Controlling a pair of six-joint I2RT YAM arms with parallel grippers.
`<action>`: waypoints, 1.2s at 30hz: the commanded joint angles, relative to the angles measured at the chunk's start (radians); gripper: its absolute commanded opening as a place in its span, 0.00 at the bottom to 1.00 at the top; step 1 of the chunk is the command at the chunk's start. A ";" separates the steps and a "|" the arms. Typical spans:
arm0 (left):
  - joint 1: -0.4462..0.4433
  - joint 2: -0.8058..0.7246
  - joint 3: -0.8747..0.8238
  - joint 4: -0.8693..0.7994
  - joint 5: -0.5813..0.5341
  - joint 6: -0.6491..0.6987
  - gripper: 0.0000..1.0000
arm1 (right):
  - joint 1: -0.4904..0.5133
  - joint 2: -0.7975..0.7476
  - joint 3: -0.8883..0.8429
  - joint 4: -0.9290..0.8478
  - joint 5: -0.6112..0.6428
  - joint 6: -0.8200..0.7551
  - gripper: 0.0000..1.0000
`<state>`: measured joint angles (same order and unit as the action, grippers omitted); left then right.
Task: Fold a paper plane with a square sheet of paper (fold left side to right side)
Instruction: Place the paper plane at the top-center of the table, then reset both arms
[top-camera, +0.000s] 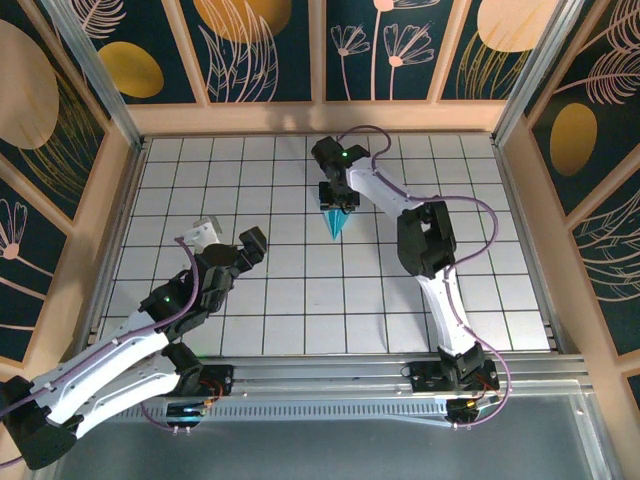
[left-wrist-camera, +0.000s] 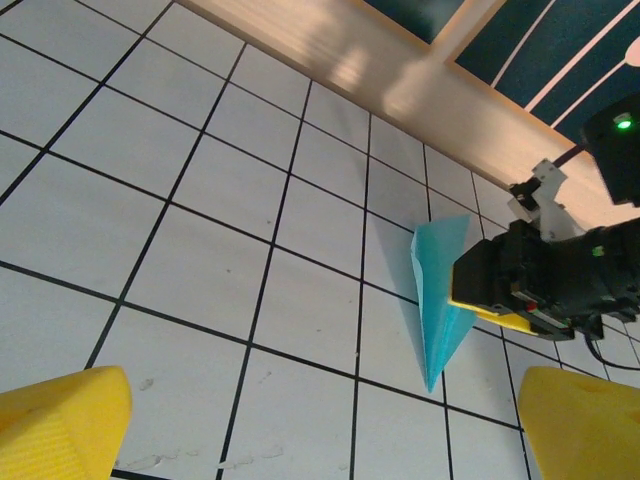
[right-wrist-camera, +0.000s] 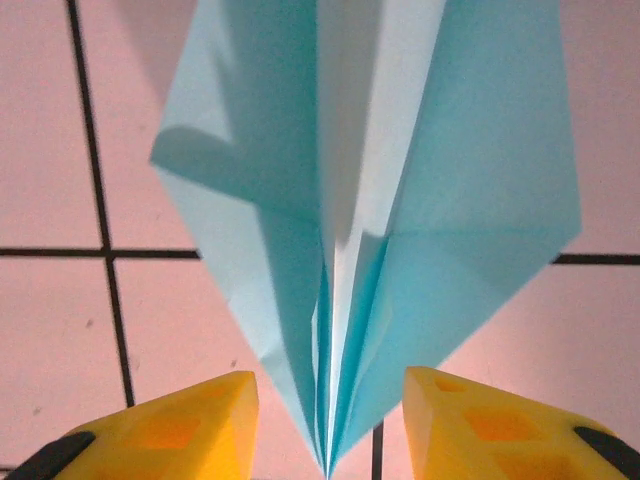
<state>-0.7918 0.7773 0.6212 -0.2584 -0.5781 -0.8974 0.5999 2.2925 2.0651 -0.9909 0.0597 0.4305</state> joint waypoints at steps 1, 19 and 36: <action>0.005 -0.001 0.034 0.002 -0.032 0.013 0.99 | 0.015 -0.154 -0.072 0.018 0.042 -0.028 0.45; 0.049 0.073 0.020 0.346 -0.443 0.590 0.99 | -0.260 -1.105 -1.095 0.706 0.174 -0.262 0.85; 0.470 0.253 -0.126 0.703 -0.107 0.689 0.99 | -0.610 -1.222 -1.882 1.923 0.063 -0.343 0.99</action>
<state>-0.3706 1.0077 0.5282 0.3382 -0.7685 -0.2028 0.0010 1.0035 0.2173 0.6144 0.1471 0.1051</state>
